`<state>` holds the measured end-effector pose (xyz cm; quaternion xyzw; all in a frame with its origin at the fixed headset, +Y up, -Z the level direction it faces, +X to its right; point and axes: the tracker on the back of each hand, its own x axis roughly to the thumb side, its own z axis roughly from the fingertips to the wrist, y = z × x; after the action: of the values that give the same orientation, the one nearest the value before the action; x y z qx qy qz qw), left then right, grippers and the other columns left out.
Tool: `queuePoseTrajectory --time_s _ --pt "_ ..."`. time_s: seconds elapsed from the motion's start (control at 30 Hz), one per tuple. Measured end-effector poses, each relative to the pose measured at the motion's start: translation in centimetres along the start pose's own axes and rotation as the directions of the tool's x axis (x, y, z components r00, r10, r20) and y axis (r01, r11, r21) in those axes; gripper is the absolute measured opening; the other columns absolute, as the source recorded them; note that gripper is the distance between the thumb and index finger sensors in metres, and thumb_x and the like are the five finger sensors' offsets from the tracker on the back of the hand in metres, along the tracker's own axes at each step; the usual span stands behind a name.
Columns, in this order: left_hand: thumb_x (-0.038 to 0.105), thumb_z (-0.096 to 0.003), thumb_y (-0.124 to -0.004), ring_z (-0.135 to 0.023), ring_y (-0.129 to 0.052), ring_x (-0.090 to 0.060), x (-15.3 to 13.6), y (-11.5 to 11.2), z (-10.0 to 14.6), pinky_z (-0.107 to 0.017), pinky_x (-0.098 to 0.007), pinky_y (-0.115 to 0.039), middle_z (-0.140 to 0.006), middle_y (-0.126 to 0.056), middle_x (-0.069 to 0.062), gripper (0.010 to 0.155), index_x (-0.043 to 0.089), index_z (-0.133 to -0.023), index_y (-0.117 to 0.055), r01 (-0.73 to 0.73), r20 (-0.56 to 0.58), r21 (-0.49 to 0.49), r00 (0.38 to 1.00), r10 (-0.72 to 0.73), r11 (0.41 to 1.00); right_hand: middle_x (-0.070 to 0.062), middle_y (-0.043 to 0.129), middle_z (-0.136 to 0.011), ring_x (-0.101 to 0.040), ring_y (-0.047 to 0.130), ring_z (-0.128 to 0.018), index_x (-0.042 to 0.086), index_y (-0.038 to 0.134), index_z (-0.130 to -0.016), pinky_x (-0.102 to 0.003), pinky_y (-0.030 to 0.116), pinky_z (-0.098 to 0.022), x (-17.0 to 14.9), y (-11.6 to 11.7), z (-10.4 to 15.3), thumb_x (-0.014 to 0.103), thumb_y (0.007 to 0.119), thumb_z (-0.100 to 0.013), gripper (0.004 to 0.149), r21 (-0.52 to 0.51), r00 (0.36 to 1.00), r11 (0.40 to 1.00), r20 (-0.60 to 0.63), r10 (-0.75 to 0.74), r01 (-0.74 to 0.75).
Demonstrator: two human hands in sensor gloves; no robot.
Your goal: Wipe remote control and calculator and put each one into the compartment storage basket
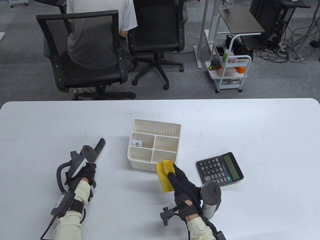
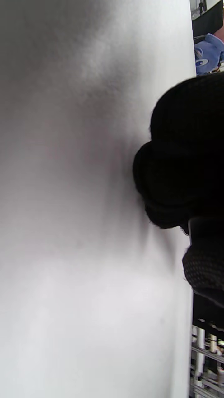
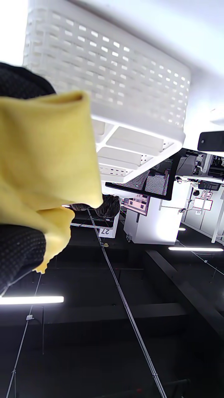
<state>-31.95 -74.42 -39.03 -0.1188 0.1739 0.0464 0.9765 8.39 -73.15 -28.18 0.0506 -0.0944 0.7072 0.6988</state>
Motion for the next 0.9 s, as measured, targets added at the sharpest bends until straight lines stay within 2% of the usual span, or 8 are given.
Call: queuePoseTrajectory --time_s 0.07,0.23,0.37,0.47,0.57,0.73,0.9 --pt "0.039 -0.0486 -0.072 -0.051 -0.106 -0.014 0.0 1.4 1.3 -0.038 -0.035 -0.093 -0.076 -0.097 0.0 0.048 0.02 -0.093 -0.069 -0.055 0.021 0.088 0.998 0.053 0.995 -0.028 0.084 -0.091 -0.033 0.095 -0.068 -0.003 0.068 -0.1 -0.059 0.073 -0.053 0.0 -0.2 -0.1 0.023 0.072 -0.057 0.051 -0.009 1.0 1.0 -0.005 -0.012 0.012" --pt "0.039 -0.048 -0.07 -0.053 -0.107 -0.014 0.5 5.0 6.0 -0.039 -0.035 -0.093 -0.078 -0.095 0.002 0.048 0.024 -0.093 -0.068 -0.205 0.185 0.238 0.969 0.163 0.949 -0.027 0.081 -0.094 -0.035 0.093 -0.072 0.0 0.067 -0.101 -0.062 0.069 -0.055 -0.2 -0.6 -0.2 0.024 0.071 -0.057 0.05 -0.023 0.998 0.998 -0.022 -0.056 0.055" --pt "0.041 -0.0486 -0.07 -0.055 -0.106 -0.015 1.1 6.0 9.9 -0.041 -0.036 -0.092 -0.08 -0.094 0.003 0.048 0.028 -0.094 -0.067 -0.3 0.307 0.308 0.929 0.204 0.903 -0.028 0.078 -0.098 -0.039 0.089 -0.077 0.002 0.067 -0.102 -0.065 0.066 -0.056 -0.2 -0.7 -0.2 0.025 0.07 -0.058 0.049 -0.022 0.997 0.998 -0.026 -0.068 0.067" --pt "0.047 -0.048 -0.071 -0.057 -0.106 -0.015 1.6 5.7 13.0 -0.043 -0.036 -0.091 -0.079 -0.096 0.007 0.046 0.035 -0.092 -0.072 -0.337 0.38 0.376 0.906 0.189 0.863 -0.027 0.073 -0.102 -0.043 0.083 -0.083 0.005 0.066 -0.103 -0.067 0.063 -0.057 -0.2 -0.7 -0.2 0.027 0.069 -0.059 0.049 -0.01 0.997 0.998 -0.036 -0.067 0.067" --pt "0.049 -0.0468 -0.073 -0.056 -0.107 -0.017 2.3 4.3 15.2 -0.042 -0.037 -0.092 -0.077 -0.099 0.008 0.045 0.038 -0.09 -0.077 -0.379 0.447 0.397 0.875 0.185 0.836 -0.026 0.069 -0.106 -0.049 0.075 -0.088 0.007 0.066 -0.104 -0.07 0.06 -0.057 -0.3 -0.7 -0.1 0.028 0.069 -0.059 0.049 -0.002 0.996 0.997 -0.051 -0.076 0.076" --pt "0.049 -0.0449 -0.074 -0.056 -0.108 -0.016 3.6 2.8 17.3 -0.042 -0.037 -0.092 -0.077 -0.1 0.009 0.045 0.041 -0.089 -0.078 -0.238 0.49 0.494 0.871 -0.042 0.836 -0.024 0.069 -0.108 -0.053 0.057 -0.097 0.01 0.066 -0.105 -0.079 0.043 -0.055 -0.3 -0.6 -0.1 0.03 0.069 -0.06 0.049 0.023 0.996 0.998 -0.061 -0.063 0.065" --pt "0.048 -0.0423 -0.077 -0.055 -0.108 -0.014 5.1 1.8 18.2 -0.042 -0.037 -0.092 -0.08 -0.1 0.01 0.045 0.043 -0.087 -0.08 -0.174 0.562 0.521 0.807 -0.182 0.836 -0.024 0.068 -0.108 -0.053 0.056 -0.098 0.01 0.066 -0.105 -0.079 0.043 -0.056 0.1 0.1 -0.2 0.03 0.069 -0.06 0.05 0.084 1.0 0.996 -0.009 -0.007 0.007"
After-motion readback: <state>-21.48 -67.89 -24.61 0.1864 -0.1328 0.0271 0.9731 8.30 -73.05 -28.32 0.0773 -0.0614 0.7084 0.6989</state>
